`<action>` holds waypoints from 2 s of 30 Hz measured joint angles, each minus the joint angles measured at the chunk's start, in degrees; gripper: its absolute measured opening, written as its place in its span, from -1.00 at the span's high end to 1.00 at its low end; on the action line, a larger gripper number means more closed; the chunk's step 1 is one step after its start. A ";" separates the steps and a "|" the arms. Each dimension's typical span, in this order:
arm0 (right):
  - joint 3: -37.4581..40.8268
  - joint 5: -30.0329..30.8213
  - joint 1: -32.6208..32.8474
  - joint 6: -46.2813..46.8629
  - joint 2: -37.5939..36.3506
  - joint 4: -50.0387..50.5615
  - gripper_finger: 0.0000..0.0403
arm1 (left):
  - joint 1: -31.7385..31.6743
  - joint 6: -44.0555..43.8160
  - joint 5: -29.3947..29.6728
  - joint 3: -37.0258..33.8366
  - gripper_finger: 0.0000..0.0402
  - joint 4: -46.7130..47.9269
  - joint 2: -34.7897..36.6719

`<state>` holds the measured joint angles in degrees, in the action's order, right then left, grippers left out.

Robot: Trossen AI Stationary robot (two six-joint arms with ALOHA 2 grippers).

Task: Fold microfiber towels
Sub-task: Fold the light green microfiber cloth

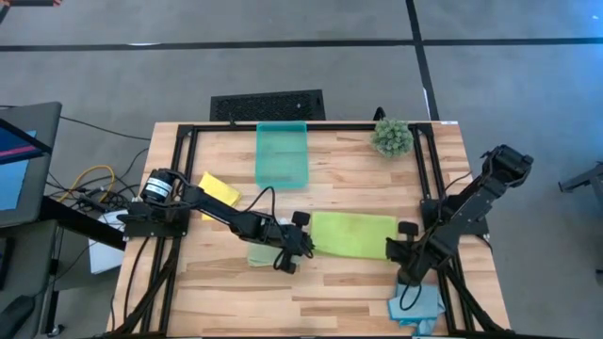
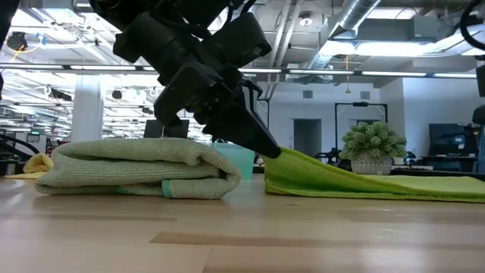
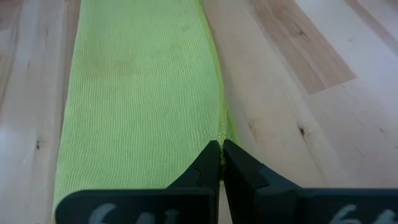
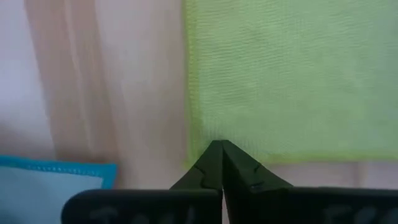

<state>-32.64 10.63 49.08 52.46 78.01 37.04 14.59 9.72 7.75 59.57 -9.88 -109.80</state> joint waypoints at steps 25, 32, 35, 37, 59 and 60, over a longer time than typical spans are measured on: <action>1.83 0.22 0.00 0.00 -0.08 -3.10 0.92 | 3.16 1.55 2.27 3.19 0.34 3.79 1.99; 0.82 -0.12 0.58 0.03 -0.06 -1.00 0.95 | 0.39 -0.47 1.68 0.31 0.50 -0.52 1.81; -0.30 -0.94 1.39 0.55 0.03 1.87 0.97 | -0.78 -1.12 0.91 -0.75 0.54 -5.83 0.80; -0.53 -1.04 1.68 1.80 0.03 1.59 0.96 | -1.47 -1.65 0.55 -1.11 0.56 -6.29 -0.37; -0.29 -1.40 1.90 2.04 -0.02 1.06 0.93 | -12.28 -18.77 1.54 -0.68 0.57 -15.58 -10.75; -0.29 -1.40 1.90 2.13 -0.02 1.07 0.93 | -12.31 -19.27 2.23 -0.62 0.57 -14.62 -10.73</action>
<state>-32.93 9.23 50.98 54.60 78.00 38.11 2.28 -9.55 9.98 58.96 -24.50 -120.53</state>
